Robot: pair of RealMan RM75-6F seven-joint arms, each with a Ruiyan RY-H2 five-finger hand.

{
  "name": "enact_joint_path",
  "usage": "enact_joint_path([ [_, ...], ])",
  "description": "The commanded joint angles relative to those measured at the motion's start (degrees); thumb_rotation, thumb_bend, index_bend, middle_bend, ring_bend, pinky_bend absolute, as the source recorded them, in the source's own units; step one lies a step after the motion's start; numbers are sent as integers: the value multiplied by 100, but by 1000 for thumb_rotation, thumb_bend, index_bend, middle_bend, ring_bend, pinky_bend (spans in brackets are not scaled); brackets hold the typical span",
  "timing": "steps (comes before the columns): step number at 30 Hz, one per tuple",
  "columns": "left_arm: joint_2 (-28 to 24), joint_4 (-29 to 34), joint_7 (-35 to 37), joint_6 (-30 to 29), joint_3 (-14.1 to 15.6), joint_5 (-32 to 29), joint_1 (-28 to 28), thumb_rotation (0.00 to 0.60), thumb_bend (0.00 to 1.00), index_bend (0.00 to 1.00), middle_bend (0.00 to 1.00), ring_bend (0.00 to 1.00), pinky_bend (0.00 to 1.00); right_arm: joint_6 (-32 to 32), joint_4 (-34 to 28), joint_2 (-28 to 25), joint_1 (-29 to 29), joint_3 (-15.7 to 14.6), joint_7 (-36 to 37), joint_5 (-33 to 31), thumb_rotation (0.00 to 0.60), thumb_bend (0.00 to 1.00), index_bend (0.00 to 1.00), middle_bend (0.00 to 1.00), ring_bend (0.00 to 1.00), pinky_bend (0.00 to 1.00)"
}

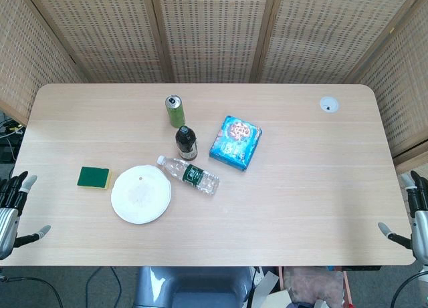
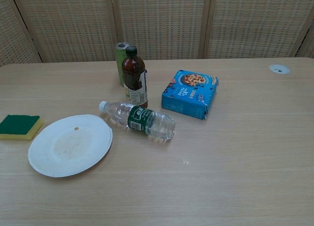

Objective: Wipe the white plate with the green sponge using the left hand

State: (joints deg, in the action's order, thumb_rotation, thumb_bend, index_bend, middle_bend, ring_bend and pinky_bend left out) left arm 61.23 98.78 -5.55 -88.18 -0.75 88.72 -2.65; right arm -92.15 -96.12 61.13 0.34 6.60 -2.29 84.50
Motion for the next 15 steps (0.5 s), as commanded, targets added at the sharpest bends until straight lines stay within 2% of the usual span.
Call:
enact_joint_path([
  [1, 5, -1, -15, 14, 0, -12, -2, 600, 0, 0, 0, 0, 0, -14, 0, -3, -5, 5, 11, 7, 600, 0, 0, 0, 0, 0],
  [7, 21, -62, 39, 222, -23, -123, -91, 600, 0, 0, 0, 0, 0, -4, 4, -7, -9, 6, 25, 0, 600, 0, 0, 0, 0, 0],
  [11, 229, -571, 439, 846, -280, -490, -495, 600, 0, 0, 0, 0, 0, 56, -9, -11, 9, 13, 7, -39, 600, 0, 0, 0, 0, 0],
  [15, 784, -2012, 1005, 2411, -519, -1022, -1354, 600, 0, 0, 0, 0, 0, 157, 11, 9, 48, 75, -35, -207, 600, 0, 0, 0, 0, 0],
])
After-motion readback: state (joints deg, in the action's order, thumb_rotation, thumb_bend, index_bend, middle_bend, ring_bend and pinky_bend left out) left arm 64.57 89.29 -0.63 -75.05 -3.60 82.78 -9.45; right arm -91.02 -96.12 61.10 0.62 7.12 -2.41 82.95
